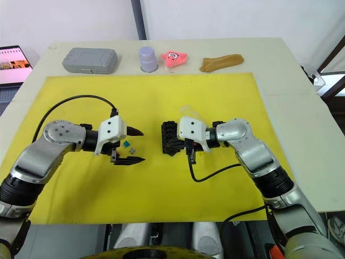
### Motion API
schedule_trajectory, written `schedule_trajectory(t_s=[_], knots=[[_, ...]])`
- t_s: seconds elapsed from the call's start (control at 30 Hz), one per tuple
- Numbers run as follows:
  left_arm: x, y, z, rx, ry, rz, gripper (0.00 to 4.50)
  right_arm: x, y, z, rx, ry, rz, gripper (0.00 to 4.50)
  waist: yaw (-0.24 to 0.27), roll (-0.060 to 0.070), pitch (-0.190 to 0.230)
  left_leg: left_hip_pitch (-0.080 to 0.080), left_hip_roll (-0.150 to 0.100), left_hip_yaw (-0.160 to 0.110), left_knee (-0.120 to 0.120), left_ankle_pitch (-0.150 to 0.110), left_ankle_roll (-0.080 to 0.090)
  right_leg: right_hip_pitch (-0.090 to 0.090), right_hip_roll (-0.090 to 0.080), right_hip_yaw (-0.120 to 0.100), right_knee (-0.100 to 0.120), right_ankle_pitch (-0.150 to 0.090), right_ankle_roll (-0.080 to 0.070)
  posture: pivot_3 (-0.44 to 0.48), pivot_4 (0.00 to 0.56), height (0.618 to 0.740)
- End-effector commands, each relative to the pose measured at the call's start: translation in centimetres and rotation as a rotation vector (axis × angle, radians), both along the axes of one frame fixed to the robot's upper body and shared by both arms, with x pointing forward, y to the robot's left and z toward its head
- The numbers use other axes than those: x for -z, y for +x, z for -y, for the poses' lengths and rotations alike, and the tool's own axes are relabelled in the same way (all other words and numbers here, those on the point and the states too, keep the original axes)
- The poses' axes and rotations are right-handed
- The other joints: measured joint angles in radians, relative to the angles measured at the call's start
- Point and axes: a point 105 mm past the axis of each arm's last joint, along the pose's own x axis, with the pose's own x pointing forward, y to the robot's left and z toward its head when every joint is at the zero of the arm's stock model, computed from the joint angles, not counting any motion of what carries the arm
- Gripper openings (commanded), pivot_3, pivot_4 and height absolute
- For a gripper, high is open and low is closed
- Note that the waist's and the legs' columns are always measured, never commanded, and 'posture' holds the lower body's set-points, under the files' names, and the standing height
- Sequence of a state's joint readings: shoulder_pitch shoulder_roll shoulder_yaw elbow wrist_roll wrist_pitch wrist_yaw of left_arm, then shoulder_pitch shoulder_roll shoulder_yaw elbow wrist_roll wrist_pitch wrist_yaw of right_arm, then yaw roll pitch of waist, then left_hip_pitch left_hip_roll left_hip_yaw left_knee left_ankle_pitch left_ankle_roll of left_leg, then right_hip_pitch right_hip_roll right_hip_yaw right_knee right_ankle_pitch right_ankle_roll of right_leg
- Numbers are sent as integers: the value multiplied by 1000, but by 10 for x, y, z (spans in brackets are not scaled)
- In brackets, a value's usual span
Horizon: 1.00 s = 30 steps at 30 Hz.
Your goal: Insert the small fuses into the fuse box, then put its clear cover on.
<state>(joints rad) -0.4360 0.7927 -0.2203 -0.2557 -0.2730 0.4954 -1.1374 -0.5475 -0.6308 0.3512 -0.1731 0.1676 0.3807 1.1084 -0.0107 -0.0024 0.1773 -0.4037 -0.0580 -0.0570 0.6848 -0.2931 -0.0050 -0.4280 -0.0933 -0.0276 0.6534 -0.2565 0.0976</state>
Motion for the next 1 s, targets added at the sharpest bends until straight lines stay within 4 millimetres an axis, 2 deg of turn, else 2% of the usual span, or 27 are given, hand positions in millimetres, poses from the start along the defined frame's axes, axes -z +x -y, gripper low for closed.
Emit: schedule_trajectory(t_s=[0.03,0.2,0.4,0.57,0.67,0.73,0.83,0.97,1.0], knots=[[-9,2,1,4,-12,40,4500,18,4,11,39,-97,-10,68,0,0,0,0,0,0,0,0,0,0,0,0,0,0,0,0,150,731],[-10,2,2,3,-15,43,4500,17,4,11,32,-113,5,68,0,0,0,2,0,0,0,0,0,2,0,0,0,0,0,0,150,731],[-11,3,0,-2,-15,46,4500,-7,2,4,18,-27,-12,68,1,0,0,2,0,0,0,0,0,2,0,0,0,0,0,0,150,731],[-14,3,-2,-13,-22,43,4500,-38,5,2,37,71,-26,68,0,0,0,2,0,0,0,0,0,2,-1,0,0,0,0,0,150,731],[-27,9,-8,-54,-66,50,4500,-65,2,9,35,127,-35,68,1,0,0,1,0,0,0,0,0,1,-1,0,0,0,0,0,150,731],[-35,11,-12,-80,-96,38,4500,-73,0,15,35,130,-37,68,2,0,0,0,0,0,0,0,0,0,-2,0,0,0,0,0,150,731],[-52,10,-25,-129,-165,-12,4500,-82,-4,28,37,103,-21,68,0,0,0,0,0,0,0,0,1,0,-2,0,0,0,0,0,150,731],[-65,-2,-77,-256,-166,-111,4500,-91,-3,71,116,13,14,68,-5,0,0,-1,0,0,0,-1,1,-1,-2,0,-1,0,0,0,150,731],[-65,-5,-90,-293,-145,-125,4500,-90,-2,82,142,-14,17,586,-5,0,0,-1,0,0,-1,-1,2,-1,-2,0,-1,0,0,0,150,731]])
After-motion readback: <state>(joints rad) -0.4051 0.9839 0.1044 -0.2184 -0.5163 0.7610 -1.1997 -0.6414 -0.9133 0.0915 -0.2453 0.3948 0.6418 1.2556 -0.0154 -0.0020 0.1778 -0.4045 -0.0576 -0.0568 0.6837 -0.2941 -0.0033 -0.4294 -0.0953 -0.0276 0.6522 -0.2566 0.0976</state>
